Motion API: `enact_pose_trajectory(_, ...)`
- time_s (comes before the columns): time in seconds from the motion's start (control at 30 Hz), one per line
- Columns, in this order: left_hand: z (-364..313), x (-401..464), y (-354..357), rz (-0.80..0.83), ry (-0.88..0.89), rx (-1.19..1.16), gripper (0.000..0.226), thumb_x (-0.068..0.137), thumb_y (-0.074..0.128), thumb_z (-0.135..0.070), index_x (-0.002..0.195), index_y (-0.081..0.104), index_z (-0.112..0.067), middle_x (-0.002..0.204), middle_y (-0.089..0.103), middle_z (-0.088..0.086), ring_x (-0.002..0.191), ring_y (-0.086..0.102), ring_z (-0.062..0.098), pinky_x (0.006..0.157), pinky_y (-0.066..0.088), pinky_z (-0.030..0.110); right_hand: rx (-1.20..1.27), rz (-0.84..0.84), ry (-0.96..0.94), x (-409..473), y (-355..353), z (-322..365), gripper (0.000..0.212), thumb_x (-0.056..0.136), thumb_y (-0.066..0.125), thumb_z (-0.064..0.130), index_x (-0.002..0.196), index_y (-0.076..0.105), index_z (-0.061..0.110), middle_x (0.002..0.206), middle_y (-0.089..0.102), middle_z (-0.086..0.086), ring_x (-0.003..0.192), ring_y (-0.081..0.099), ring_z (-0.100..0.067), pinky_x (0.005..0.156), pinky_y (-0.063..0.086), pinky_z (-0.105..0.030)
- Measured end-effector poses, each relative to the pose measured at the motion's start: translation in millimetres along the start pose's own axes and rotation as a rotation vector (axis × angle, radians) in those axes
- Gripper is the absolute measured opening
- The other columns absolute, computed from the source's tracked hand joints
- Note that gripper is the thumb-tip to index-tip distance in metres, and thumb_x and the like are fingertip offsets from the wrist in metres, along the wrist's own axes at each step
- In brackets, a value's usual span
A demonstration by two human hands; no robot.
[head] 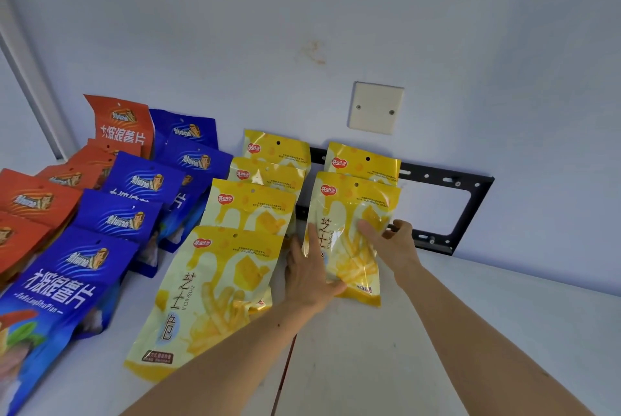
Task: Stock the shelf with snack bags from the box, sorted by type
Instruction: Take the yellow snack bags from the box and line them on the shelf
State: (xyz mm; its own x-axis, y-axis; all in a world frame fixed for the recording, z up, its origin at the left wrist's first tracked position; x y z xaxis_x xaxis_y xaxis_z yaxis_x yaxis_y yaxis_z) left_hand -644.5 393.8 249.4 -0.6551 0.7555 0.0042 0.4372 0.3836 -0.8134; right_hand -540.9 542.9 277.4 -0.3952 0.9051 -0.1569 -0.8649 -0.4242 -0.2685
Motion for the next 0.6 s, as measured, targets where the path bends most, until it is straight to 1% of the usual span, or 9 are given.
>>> enact_pose_trajectory(0.07, -4, -4, -3, -0.023, 0.023, 0.041, 0.128, 0.073, 0.077, -0.051, 0.150, -0.021, -0.023, 0.156, -0.005, 0.017, 0.146, 0.005, 0.037, 0.116, 0.023, 0.046, -0.018, -0.001, -0.007, -3, -3, 1, 0.100, 0.073, 0.079, 0.052, 0.146, 0.024, 0.012, 0.129, 0.056, -0.008, 0.111, 0.056, -0.023, 0.092, 0.047, -0.036)
enact_pose_trajectory(0.13, -8, -9, -6, -0.031, 0.038, 0.078, 0.126, 0.074, 0.076, -0.051, 0.151, -0.020, -0.022, 0.157, -0.010, 0.016, 0.147, -0.001, 0.037, 0.117, 0.017, 0.045, -0.025, -0.002, -0.022, -9, -8, 2, 0.098, 0.074, 0.078, 0.050, 0.146, 0.025, 0.011, 0.128, 0.058, -0.007, 0.107, 0.055, -0.021, 0.091, 0.046, -0.034)
enact_pose_trajectory(0.2, -11, -14, -9, -0.042, 0.059, 0.117, 0.125, 0.075, 0.074, -0.054, 0.151, -0.020, -0.021, 0.158, -0.014, 0.017, 0.147, -0.004, 0.037, 0.118, 0.014, 0.044, -0.044, -0.018, -0.044, -15, -13, 4, 0.088, 0.078, 0.076, 0.048, 0.144, 0.030, 0.011, 0.122, 0.059, -0.004, 0.105, 0.054, -0.018, 0.087, 0.043, -0.031)
enact_pose_trajectory(0.3, -16, -25, -12, -0.076, 0.120, 0.181, 0.125, 0.075, 0.071, -0.060, 0.151, -0.020, -0.021, 0.158, -0.017, 0.019, 0.147, -0.010, 0.038, 0.118, 0.009, 0.047, -0.096, -0.032, -0.056, -26, -23, 1, 0.074, 0.082, 0.069, 0.055, 0.136, 0.043, 0.012, 0.119, 0.060, 0.001, 0.107, 0.056, -0.017, 0.086, 0.041, -0.029)
enact_pose_trajectory(0.37, -19, -35, -13, -0.090, 0.166, 0.232, 0.123, 0.077, 0.070, -0.058, 0.151, -0.021, -0.021, 0.158, -0.019, 0.019, 0.146, -0.014, 0.039, 0.118, 0.006, 0.049, -0.180, -0.041, -0.067, -34, -31, -3, 0.067, 0.083, 0.062, 0.060, 0.131, 0.049, 0.016, 0.121, 0.060, 0.002, 0.110, 0.056, -0.018, 0.086, 0.041, -0.030)
enact_pose_trajectory(0.43, -23, -45, -13, -0.071, 0.197, 0.285, 0.119, 0.081, 0.067, -0.055, 0.150, -0.023, -0.020, 0.157, -0.023, 0.018, 0.145, -0.018, 0.040, 0.118, 0.004, 0.050, -0.305, -0.053, -0.090, -44, -40, -7, 0.059, 0.086, 0.056, 0.061, 0.125, 0.054, 0.017, 0.117, 0.060, 0.003, 0.108, 0.056, -0.018, 0.087, 0.044, -0.032)
enact_pose_trajectory(0.5, -25, -55, -14, -0.044, 0.220, 0.341, 0.114, 0.085, 0.065, -0.050, 0.150, -0.023, -0.017, 0.157, -0.025, 0.017, 0.145, -0.020, 0.039, 0.118, 0.002, 0.050, -0.412, -0.069, -0.124, -58, -48, -9, 0.050, 0.090, 0.054, 0.056, 0.120, 0.057, 0.016, 0.115, 0.061, 0.003, 0.108, 0.056, -0.018, 0.087, 0.043, -0.032)
enact_pose_trajectory(0.6, -28, -71, -17, -0.004, 0.275, 0.416, 0.106, 0.088, 0.063, -0.046, 0.152, -0.016, -0.014, 0.158, -0.023, 0.016, 0.145, -0.020, 0.038, 0.119, 0.001, 0.051, -0.555, -0.113, -0.165, -83, -62, -16, 0.042, 0.093, 0.055, 0.047, 0.117, 0.059, 0.013, 0.115, 0.064, 0.001, 0.109, 0.058, -0.020, 0.085, 0.043, -0.031)
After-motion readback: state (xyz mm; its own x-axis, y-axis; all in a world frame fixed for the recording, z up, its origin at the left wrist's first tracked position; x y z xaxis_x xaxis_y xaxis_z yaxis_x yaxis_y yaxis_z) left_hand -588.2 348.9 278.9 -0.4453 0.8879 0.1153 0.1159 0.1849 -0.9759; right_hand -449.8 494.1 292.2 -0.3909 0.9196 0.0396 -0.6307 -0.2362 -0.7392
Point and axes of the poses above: each hand's wrist, its own x-axis towards the middle knuckle, its own y-axis out of the palm, z = x × y, the point moved 4 cm from there along x, towards the middle knuckle
